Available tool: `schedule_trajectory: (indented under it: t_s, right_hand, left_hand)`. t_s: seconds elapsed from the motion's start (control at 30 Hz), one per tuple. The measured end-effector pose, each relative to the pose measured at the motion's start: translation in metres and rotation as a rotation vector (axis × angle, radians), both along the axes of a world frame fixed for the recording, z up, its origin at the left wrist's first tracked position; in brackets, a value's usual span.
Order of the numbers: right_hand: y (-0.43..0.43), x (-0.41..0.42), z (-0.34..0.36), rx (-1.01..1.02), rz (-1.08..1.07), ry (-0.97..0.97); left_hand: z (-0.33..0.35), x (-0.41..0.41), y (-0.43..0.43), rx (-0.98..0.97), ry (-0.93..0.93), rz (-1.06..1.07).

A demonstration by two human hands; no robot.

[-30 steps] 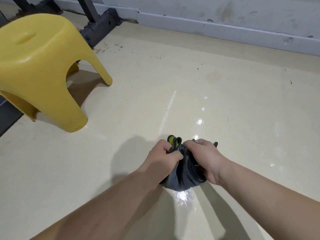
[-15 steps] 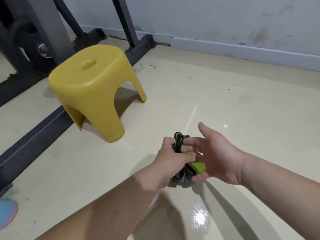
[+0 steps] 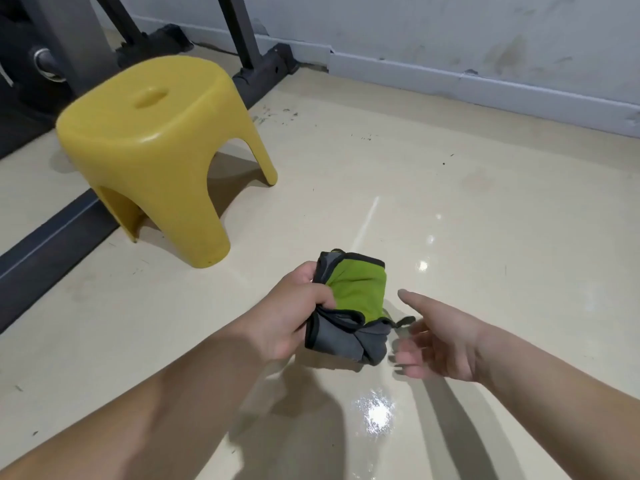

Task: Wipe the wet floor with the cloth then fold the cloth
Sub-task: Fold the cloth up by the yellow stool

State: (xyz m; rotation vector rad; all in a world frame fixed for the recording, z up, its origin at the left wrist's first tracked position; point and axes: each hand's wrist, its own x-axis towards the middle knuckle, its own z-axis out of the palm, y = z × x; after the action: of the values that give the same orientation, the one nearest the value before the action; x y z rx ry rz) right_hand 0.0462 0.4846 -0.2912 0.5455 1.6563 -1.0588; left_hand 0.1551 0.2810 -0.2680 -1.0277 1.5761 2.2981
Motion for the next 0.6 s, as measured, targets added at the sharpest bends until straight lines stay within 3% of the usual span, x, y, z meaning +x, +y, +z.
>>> schedule_trajectory:
  t_s: [0.1,0.23,0.4,0.47,0.6]
  right_hand:
    - [0.009,0.008,-0.018,-0.109,-0.115,-0.188]
    - [0.008,0.011,-0.029,-0.179,-0.273,-0.073]
    - [0.021,-0.002,-0.010,-0.120,-0.470,0.410]
    - [0.023,0.000,0.003,-0.116,-0.384,0.630]
    - [0.011,0.011,0.024,-0.115,-0.016,1.034]
  left_hand:
    - [0.000,-0.004,0.012,0.014,0.016,-0.035]
    - [-0.001,-0.009,0.024,0.006,0.011,-0.047]
    - [-0.017,-0.006,0.038,-0.100,-0.110,0.060]
    - [-0.024,-0.005,0.047,-0.095,-0.120,0.133]
    - [-0.027,-0.011,0.072,-0.033,-0.109,0.224]
